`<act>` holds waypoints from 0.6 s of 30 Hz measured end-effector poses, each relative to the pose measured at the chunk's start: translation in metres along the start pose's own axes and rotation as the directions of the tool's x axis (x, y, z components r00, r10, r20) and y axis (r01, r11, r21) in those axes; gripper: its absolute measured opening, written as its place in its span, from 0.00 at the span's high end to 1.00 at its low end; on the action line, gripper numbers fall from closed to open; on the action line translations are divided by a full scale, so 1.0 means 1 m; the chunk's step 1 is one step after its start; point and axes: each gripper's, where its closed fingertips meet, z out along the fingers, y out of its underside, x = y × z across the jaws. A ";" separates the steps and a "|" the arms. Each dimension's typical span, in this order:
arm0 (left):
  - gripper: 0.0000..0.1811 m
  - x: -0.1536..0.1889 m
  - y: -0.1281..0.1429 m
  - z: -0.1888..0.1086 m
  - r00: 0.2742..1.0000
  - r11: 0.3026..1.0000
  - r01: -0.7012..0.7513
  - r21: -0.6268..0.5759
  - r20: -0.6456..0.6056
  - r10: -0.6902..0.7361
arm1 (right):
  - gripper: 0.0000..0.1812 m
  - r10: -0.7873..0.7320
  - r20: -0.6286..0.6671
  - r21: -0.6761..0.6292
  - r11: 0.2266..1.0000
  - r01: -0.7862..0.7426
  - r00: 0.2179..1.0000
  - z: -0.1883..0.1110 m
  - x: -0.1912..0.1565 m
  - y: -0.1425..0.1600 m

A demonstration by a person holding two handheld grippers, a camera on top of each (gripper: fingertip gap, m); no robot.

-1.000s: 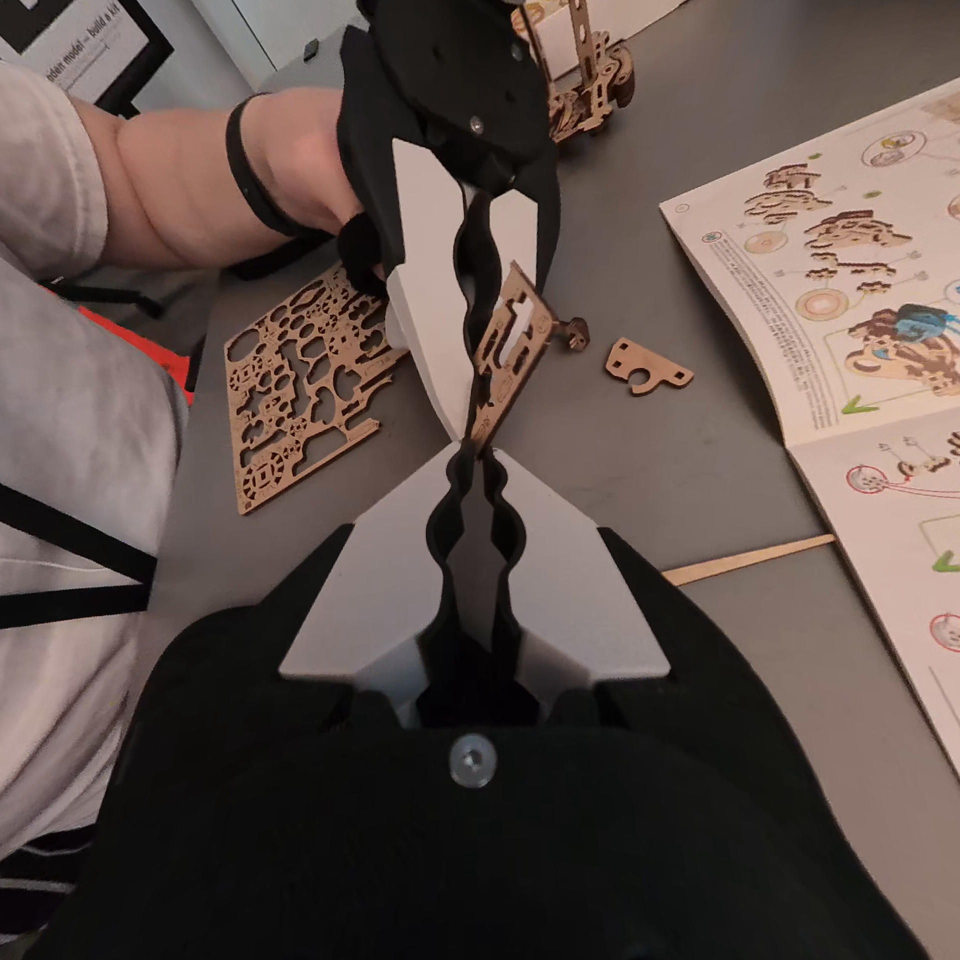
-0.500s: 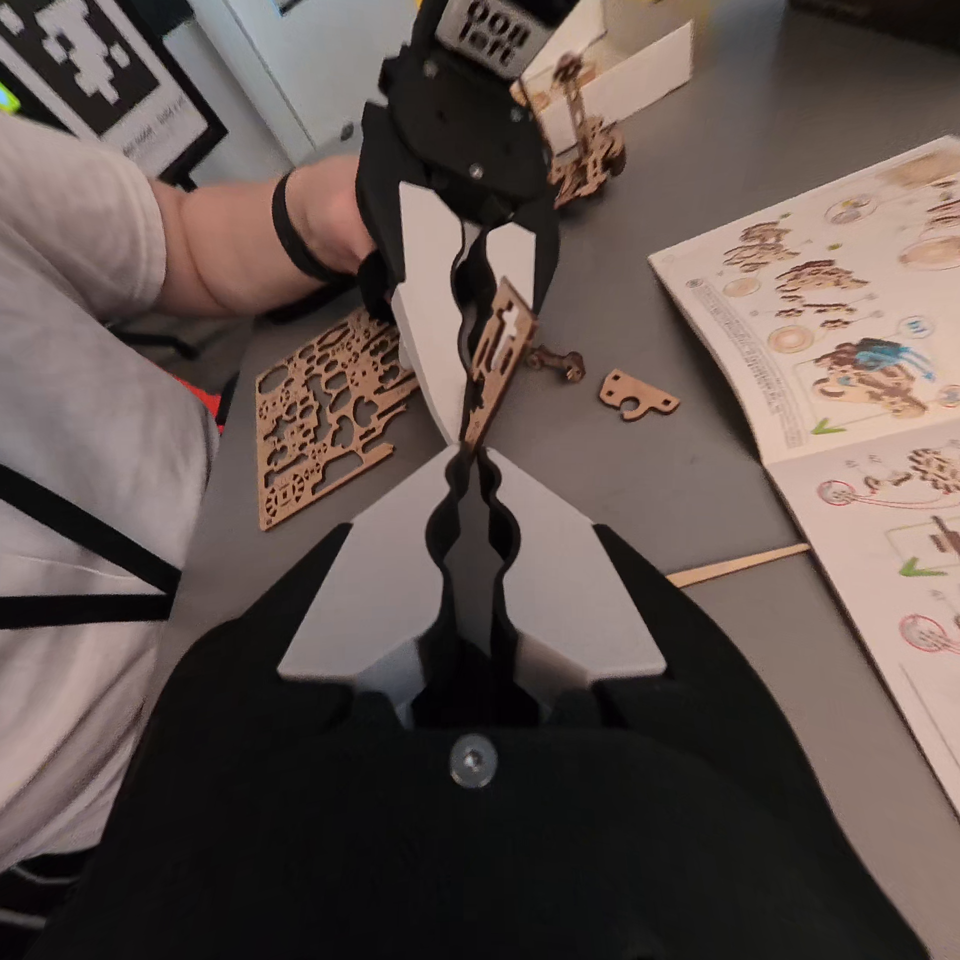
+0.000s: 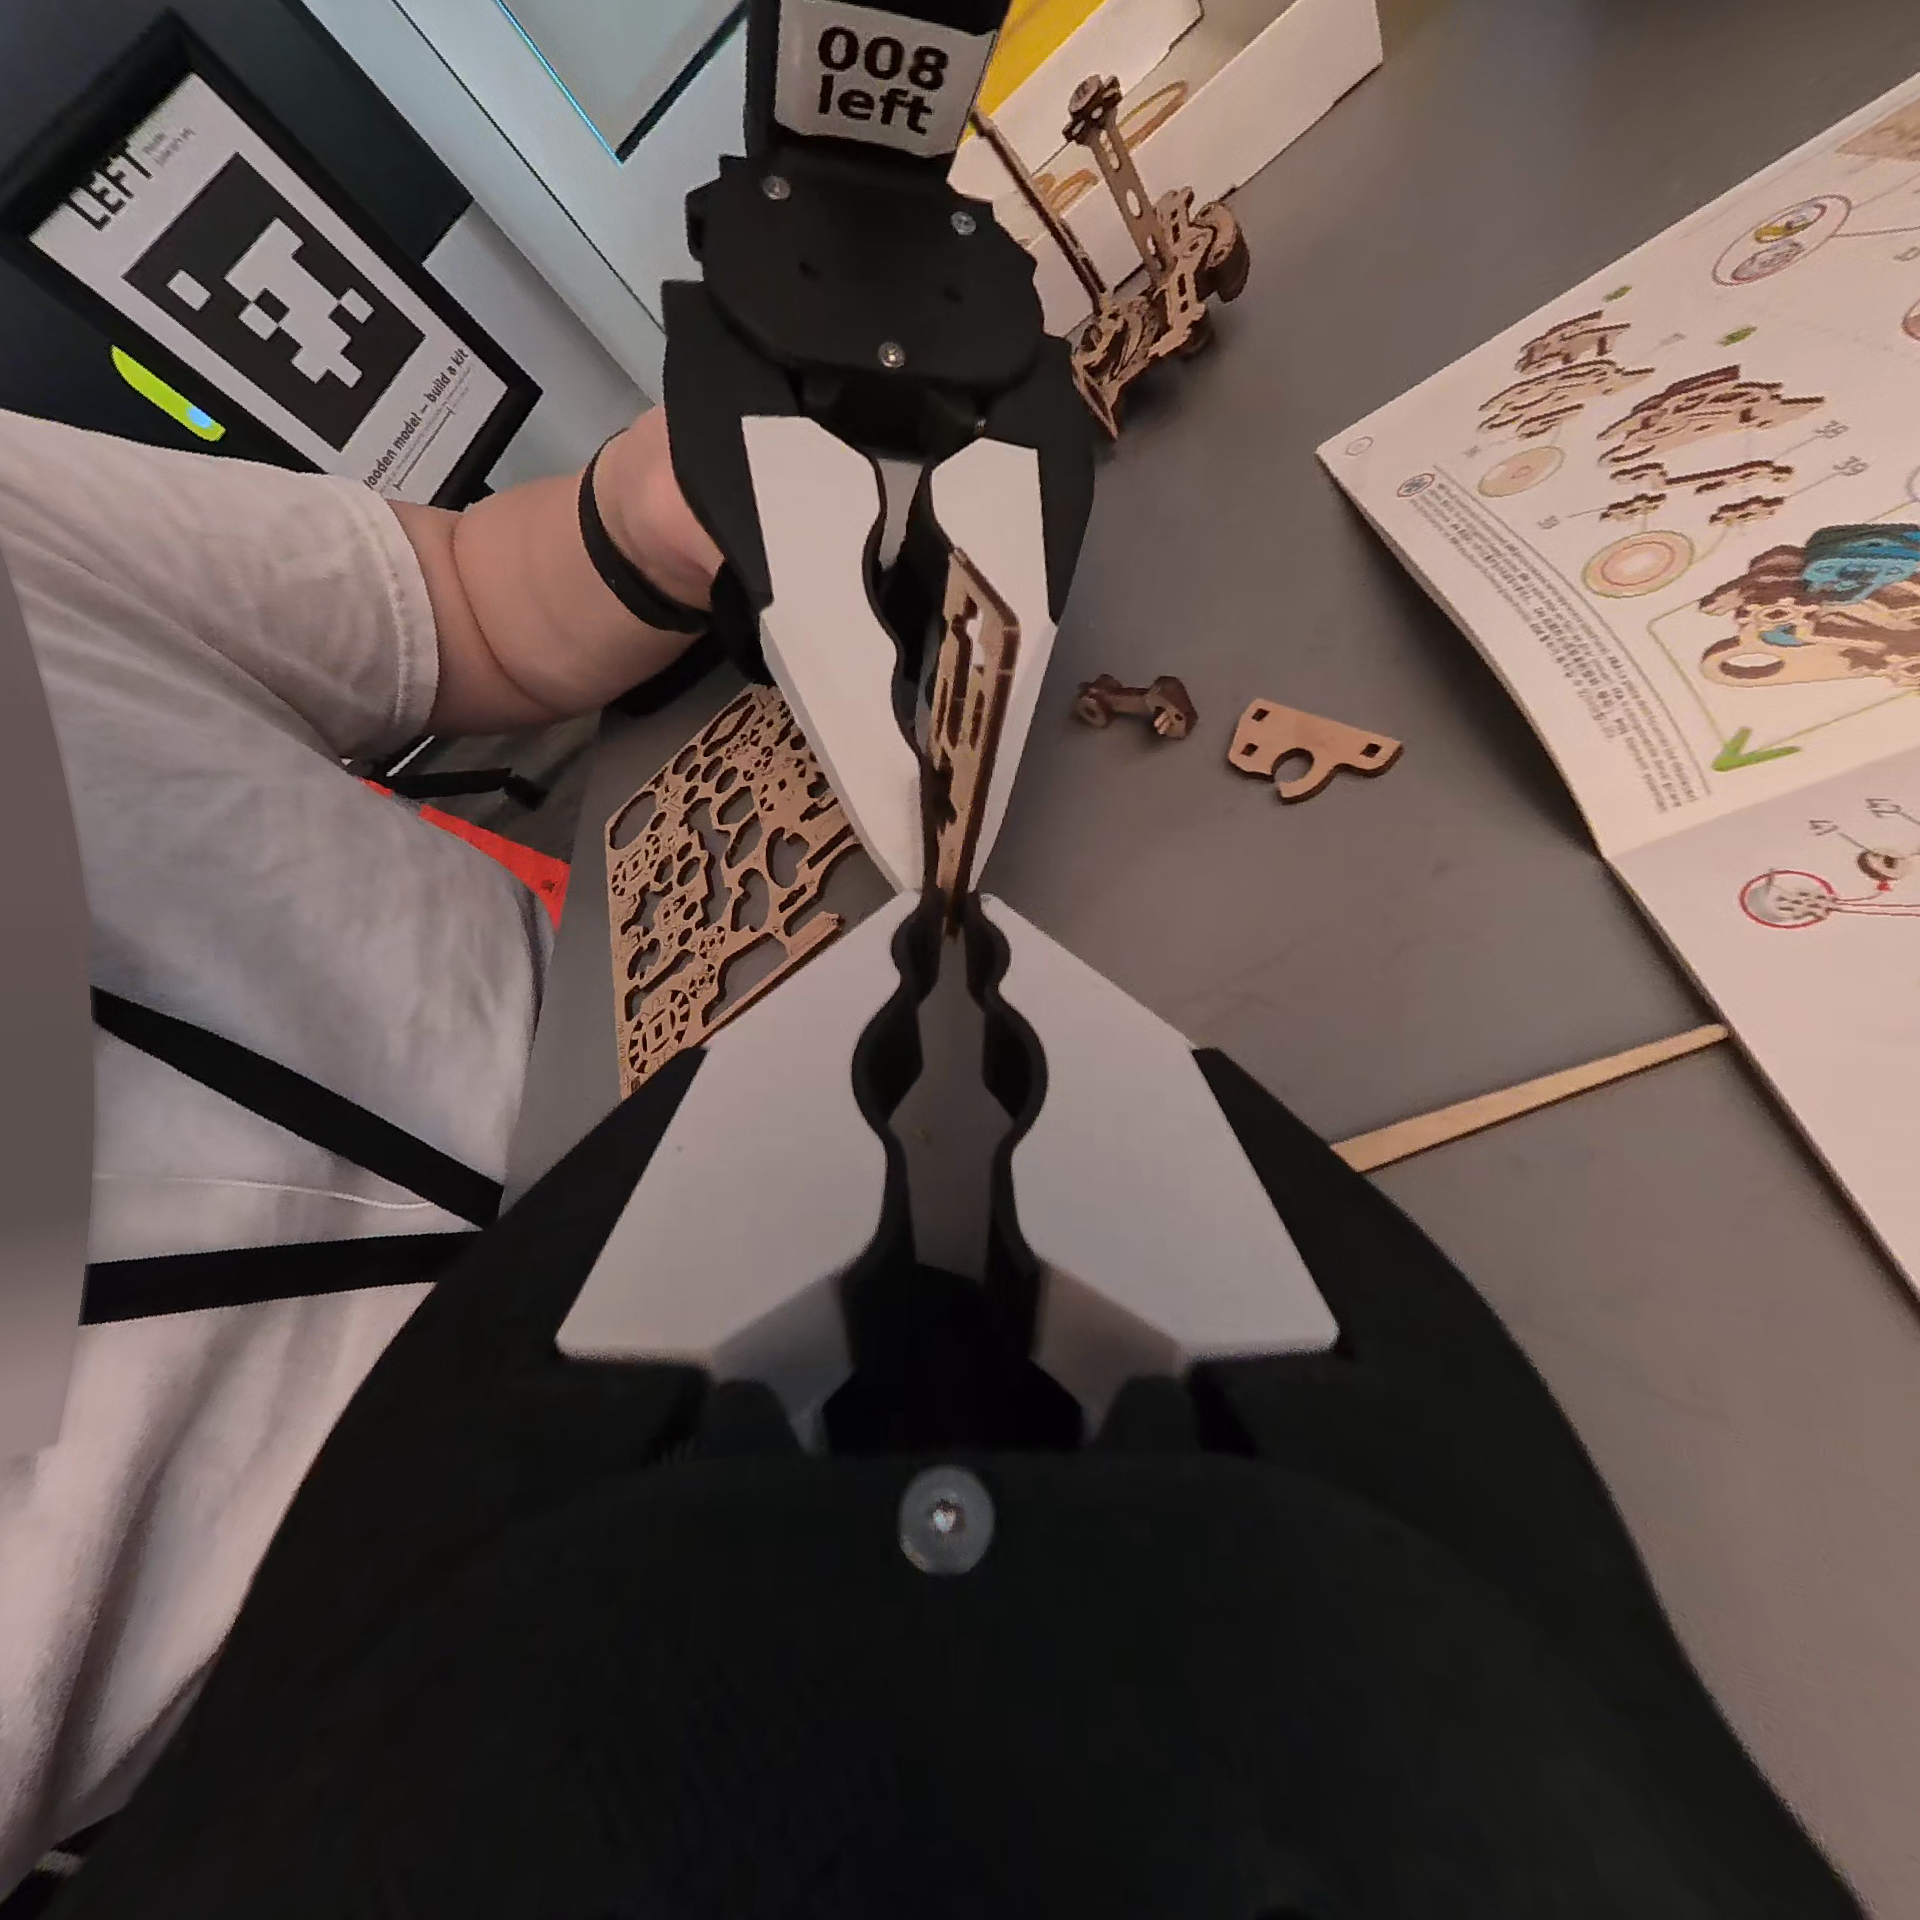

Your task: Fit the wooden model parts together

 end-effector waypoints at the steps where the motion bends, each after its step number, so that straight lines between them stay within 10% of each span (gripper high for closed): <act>1: 1.00 0.000 0.000 0.000 1.000 1.000 -0.004 -0.002 0.004 0.004 | 0.99 0.006 0.004 0.001 1.000 -0.006 1.000 0.000 0.000 0.000; 18: 1.00 -0.007 0.008 0.004 0.999 1.000 -0.006 -0.023 0.047 0.007 | 1.00 -0.252 -0.095 -0.094 0.965 0.243 0.963 0.004 0.007 0.011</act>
